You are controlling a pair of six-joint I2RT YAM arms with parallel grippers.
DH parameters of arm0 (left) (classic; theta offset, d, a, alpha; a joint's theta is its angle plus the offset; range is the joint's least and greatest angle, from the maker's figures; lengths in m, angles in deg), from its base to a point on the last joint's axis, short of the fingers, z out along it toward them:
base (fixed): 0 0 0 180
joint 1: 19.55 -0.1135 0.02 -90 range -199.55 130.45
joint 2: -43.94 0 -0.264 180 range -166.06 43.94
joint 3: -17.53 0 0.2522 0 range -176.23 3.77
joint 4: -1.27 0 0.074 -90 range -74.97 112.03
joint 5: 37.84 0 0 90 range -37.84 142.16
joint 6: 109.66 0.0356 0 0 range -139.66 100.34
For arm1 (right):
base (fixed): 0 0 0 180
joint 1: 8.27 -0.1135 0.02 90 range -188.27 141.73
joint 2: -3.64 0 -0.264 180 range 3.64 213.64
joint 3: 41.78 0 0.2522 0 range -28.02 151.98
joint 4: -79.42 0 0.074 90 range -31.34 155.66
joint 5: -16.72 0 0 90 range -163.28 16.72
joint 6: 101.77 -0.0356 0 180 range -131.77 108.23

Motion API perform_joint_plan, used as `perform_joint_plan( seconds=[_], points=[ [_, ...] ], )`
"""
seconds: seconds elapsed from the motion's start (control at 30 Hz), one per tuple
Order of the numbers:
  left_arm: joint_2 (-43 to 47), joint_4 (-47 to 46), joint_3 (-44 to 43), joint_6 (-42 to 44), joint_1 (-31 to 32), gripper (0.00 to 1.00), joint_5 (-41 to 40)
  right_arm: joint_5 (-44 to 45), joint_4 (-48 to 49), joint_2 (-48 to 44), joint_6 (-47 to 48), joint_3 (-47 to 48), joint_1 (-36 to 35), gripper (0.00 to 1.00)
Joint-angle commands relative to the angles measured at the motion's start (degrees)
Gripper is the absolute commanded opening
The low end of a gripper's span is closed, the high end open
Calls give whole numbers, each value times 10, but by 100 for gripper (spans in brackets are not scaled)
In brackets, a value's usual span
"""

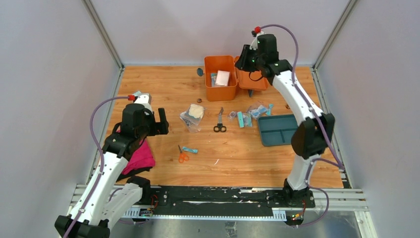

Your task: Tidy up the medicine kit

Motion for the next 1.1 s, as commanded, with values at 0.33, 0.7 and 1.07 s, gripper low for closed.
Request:
perform_joint_plan(
  seconds=[0.33,0.7,1.07],
  points=[
    [-15,-4,2,5,4,100,4,62,-90,-269,44,-342,-33,47],
    [-20,-6,2,6,4,100,15,165,-97,-173,41,-374,-105,54],
    [-20,-8,3,8,4,100,22,246,-104,-58,53,-324,-126,55]
  ],
)
